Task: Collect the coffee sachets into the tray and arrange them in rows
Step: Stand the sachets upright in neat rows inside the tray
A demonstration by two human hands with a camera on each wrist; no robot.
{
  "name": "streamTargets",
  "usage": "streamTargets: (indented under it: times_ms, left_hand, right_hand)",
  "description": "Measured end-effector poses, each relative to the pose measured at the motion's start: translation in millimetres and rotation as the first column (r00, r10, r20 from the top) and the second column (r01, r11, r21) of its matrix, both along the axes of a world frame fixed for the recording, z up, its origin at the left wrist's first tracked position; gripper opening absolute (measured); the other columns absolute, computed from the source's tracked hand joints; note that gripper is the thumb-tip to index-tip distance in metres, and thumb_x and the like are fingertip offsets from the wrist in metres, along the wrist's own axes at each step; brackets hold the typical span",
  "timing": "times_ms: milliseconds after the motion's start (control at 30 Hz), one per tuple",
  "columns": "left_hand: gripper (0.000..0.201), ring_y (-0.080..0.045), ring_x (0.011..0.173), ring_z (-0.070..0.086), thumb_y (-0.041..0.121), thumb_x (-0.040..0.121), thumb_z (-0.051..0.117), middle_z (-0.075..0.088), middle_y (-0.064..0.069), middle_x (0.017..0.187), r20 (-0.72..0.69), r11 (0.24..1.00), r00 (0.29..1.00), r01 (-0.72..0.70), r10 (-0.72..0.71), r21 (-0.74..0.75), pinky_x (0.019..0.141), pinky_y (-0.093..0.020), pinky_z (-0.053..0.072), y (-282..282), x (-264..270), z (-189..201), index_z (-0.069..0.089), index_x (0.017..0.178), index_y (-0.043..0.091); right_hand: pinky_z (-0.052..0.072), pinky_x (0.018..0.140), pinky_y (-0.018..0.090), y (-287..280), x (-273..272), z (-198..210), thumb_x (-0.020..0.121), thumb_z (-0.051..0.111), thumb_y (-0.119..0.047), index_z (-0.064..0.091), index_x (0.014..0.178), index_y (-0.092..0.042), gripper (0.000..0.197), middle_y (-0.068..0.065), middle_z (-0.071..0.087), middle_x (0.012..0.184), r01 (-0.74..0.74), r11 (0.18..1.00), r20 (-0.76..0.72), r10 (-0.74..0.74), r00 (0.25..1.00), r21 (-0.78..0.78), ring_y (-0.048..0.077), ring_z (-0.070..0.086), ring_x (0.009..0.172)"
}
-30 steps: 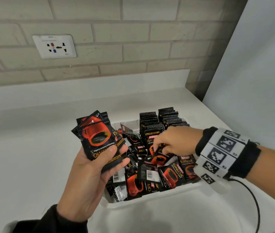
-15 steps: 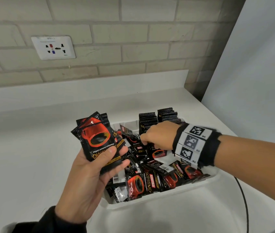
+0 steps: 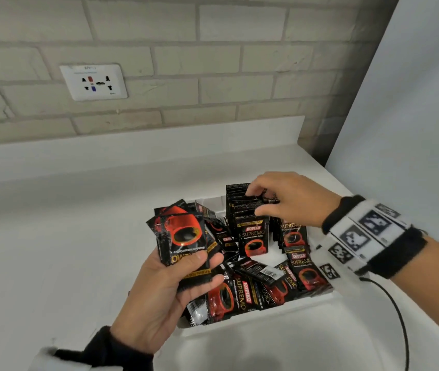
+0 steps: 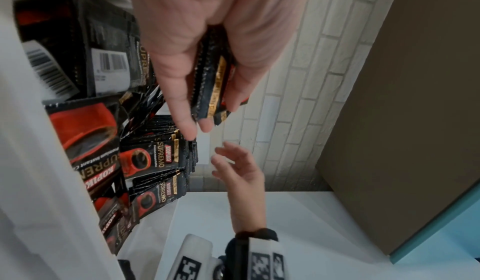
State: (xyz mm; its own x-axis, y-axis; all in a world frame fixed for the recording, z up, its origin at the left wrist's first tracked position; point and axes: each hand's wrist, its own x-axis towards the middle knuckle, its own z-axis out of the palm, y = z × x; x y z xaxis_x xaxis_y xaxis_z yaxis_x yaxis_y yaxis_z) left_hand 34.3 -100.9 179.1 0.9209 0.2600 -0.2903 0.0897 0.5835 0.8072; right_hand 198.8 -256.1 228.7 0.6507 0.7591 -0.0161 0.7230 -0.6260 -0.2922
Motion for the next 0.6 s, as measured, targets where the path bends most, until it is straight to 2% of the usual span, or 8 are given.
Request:
streamTargets:
  times_ms: [67, 100, 200, 300, 367, 433, 500, 600]
  left_hand:
    - [0.045, -0.027, 0.076, 0.072, -0.004, 0.059, 0.063, 0.073, -0.017, 0.085, -0.018, 1.000, 1.000, 0.024, -0.024, 0.016, 0.064, -0.046, 0.057, -5.0, 3.9, -3.3, 0.060, 0.103, 0.005]
    - [0.045, -0.026, 0.075, 0.072, -0.005, 0.059, 0.064, 0.073, -0.017, 0.085, -0.025, 0.999, 0.999, 0.038, -0.037, 0.031, 0.064, -0.044, 0.058, -8.4, 5.5, -4.4, 0.060, 0.103, 0.005]
    - [0.038, -0.023, 0.070, 0.071, -0.014, 0.066, 0.064, 0.072, -0.016, 0.080, -0.039, 0.991, 0.996, 0.081, -0.078, 0.105, 0.061, -0.038, 0.059, -21.2, 9.6, -5.2, 0.061, 0.099, 0.005]
    - [0.033, -0.021, 0.066, 0.071, -0.017, 0.073, 0.062, 0.071, -0.014, 0.073, -0.028, 0.974, 0.993, 0.118, -0.115, 0.191, 0.058, -0.034, 0.059, -31.6, 10.2, -3.5, 0.059, 0.100, 0.003]
    - [0.031, -0.021, 0.067, 0.070, -0.005, 0.072, 0.067, 0.071, -0.014, 0.075, -0.009, 0.965, 0.990, 0.139, -0.141, 0.223, 0.059, -0.033, 0.059, -34.0, 8.3, -1.8, 0.060, 0.101, 0.004]
    - [0.032, -0.024, 0.072, 0.069, 0.014, 0.070, 0.067, 0.072, -0.014, 0.082, -0.001, 0.969, 0.989, 0.142, -0.145, 0.202, 0.063, -0.037, 0.060, -33.3, 5.9, -0.4, 0.062, 0.101, 0.008]
    - [0.028, -0.025, 0.074, 0.070, 0.025, 0.078, 0.059, 0.073, -0.013, 0.087, -0.026, 0.982, 0.992, 0.127, -0.124, 0.143, 0.067, -0.042, 0.059, -31.3, 4.8, -0.7, 0.063, 0.101, 0.011]
    - [0.020, -0.025, 0.073, 0.071, 0.023, 0.090, 0.050, 0.074, -0.012, 0.084, -0.064, 0.995, 0.996, 0.068, -0.063, 0.075, 0.062, -0.041, 0.059, -28.7, 5.8, -1.7, 0.062, 0.099, 0.011]
  right_hand:
    - [0.044, 0.073, 0.021, -4.1, -19.8, 4.5, 0.082, 0.064, -0.036, 0.057, 0.098, -0.033, 0.018, -0.015, 0.060, 0.096, 0.100, 0.970, -0.193, -0.057, 0.979, 0.220, 0.005, 0.058, 0.084]
    - [0.044, 0.070, 0.019, -4.2, -31.2, 3.9, 0.080, 0.065, -0.040, 0.058, 0.095, -0.033, 0.018, -0.015, 0.061, 0.091, 0.144, 0.949, -0.281, -0.062, 0.958, 0.281, 0.001, 0.059, 0.078]
    - [0.044, 0.065, 0.018, 0.5, -59.3, -10.9, 0.070, 0.069, -0.047, 0.056, 0.091, -0.036, 0.028, -0.010, 0.064, 0.086, 0.243, 0.903, -0.487, -0.044, 0.873, 0.354, -0.005, 0.058, 0.065]
    - [0.050, 0.054, 0.022, 7.5, -70.6, -32.1, 0.069, 0.076, -0.032, 0.055, 0.084, -0.026, 0.026, -0.004, 0.064, 0.076, 0.377, 0.814, -0.612, -0.033, 0.790, 0.443, 0.003, 0.058, 0.054]
    - [0.048, 0.046, 0.020, 6.9, -71.7, -41.5, 0.073, 0.075, -0.020, 0.055, 0.079, -0.017, 0.021, -0.003, 0.062, 0.065, 0.472, 0.744, -0.697, -0.012, 0.717, 0.473, 0.005, 0.056, 0.045]
    - [0.046, 0.044, 0.018, 3.1, -72.2, -45.2, 0.077, 0.071, -0.012, 0.057, 0.077, -0.014, 0.014, -0.004, 0.062, 0.062, 0.527, 0.705, -0.756, 0.019, 0.655, 0.474, 0.004, 0.058, 0.046]
    - [0.050, 0.047, 0.018, -1.2, -71.7, -48.8, 0.080, 0.068, -0.008, 0.060, 0.079, -0.015, 0.010, -0.003, 0.065, 0.066, 0.565, 0.678, -0.803, 0.063, 0.593, 0.470, 0.006, 0.063, 0.055]
    - [0.054, 0.052, 0.022, -5.0, -71.2, -50.4, 0.082, 0.064, -0.007, 0.061, 0.085, -0.014, 0.009, -0.001, 0.068, 0.072, 0.597, 0.655, -0.829, 0.082, 0.554, 0.463, 0.008, 0.067, 0.062]
